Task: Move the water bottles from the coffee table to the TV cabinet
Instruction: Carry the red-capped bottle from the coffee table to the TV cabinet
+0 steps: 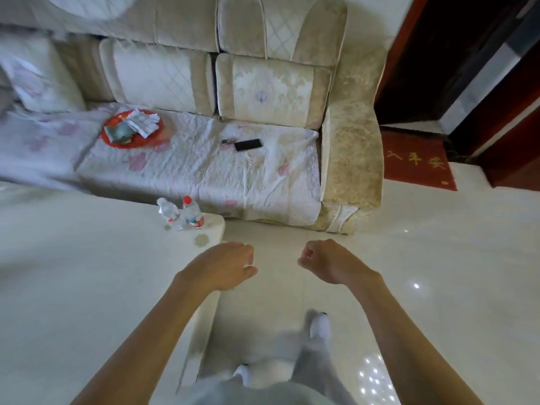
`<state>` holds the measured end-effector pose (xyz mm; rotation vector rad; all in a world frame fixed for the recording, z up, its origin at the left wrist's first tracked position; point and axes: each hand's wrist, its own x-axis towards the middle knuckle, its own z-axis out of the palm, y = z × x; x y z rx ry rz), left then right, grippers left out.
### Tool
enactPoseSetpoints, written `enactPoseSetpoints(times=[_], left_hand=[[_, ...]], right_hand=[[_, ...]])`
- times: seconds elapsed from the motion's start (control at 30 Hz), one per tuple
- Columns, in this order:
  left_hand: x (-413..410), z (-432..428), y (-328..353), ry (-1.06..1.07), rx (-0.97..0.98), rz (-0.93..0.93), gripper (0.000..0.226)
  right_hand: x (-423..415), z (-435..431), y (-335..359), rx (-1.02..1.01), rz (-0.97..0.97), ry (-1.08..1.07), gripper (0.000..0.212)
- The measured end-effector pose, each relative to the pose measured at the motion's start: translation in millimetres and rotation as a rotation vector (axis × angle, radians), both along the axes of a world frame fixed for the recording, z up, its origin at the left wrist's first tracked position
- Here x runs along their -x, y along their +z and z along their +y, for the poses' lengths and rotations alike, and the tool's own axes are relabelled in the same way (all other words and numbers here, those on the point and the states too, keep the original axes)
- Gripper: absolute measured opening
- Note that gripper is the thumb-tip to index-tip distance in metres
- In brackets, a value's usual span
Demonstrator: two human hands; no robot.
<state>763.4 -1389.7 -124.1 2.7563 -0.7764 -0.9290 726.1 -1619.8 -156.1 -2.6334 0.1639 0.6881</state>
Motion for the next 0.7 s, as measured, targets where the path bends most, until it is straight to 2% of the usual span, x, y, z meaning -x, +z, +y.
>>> enactPoseSetpoints(times=[0.07, 0.17, 0.4, 0.7], left_hand=[[-6, -8, 1, 0.066, -0.031, -0.026, 0.036], [-10, -28, 3, 0.209, -0.042, -0.007, 0.037], [-29, -70, 17, 0.589, 0.030, 0.021, 0.036], [-53, -59, -9, 0.844, -0.021, 0.029, 0.033]], right_hand=[[-31, -7, -6, 0.011, -0.015, 0.119, 0.018], [-72, -18, -3, 0.025, -0.070, 0.310, 0.026], [-151, -37, 9, -0.005, -0.121, 0.648, 0.025], [-212, -1, -11, -0.076, -0.096, 0.900, 0.026]])
